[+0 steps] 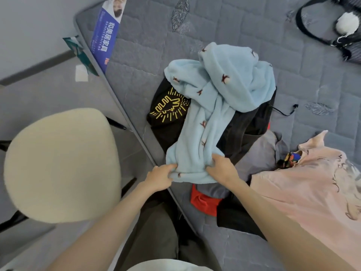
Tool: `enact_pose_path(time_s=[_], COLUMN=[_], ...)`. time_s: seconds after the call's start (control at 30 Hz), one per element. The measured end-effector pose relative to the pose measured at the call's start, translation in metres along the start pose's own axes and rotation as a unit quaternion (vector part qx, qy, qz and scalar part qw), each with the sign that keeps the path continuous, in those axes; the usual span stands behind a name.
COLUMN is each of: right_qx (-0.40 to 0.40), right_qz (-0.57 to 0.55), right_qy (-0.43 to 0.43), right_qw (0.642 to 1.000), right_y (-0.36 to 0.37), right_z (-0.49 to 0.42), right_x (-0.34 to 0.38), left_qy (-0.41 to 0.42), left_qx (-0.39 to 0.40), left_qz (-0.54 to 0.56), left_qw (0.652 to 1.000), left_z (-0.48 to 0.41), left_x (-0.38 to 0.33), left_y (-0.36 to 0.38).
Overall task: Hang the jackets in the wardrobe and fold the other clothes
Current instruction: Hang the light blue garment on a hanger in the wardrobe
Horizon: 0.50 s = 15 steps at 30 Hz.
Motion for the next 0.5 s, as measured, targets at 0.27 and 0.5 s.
enact_pose_path(time_s=[0.27,0.5], right_qx=[-0.285,-0.27], right_qz=[0.014,0.038], right_qy=[-0.106,-0.057], right_qw=[0.953,0.96], right_y=[-0.076,-0.126], right_z=[-0.059,-0.166], right_x=[0.056,0.078], left_qy=[0.019,0.075], left_qx=[-0.106,-0.167], left_qz=[0.084,0.124], left_qw=[0.991,0.975], left_z=[-0.034,-0.07], left_x=[-0.023,-0.042], left_y=[-0.063,-0.117])
Point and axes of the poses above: each hand's wrist, its own z-axis away from the middle knuckle, its own y-axis out of the palm, x = y × z, the point moved 2 cm from there along -z, towards the middle knuckle, and after that the axes turned 4 degrees about -x, right-handed, at the moved point
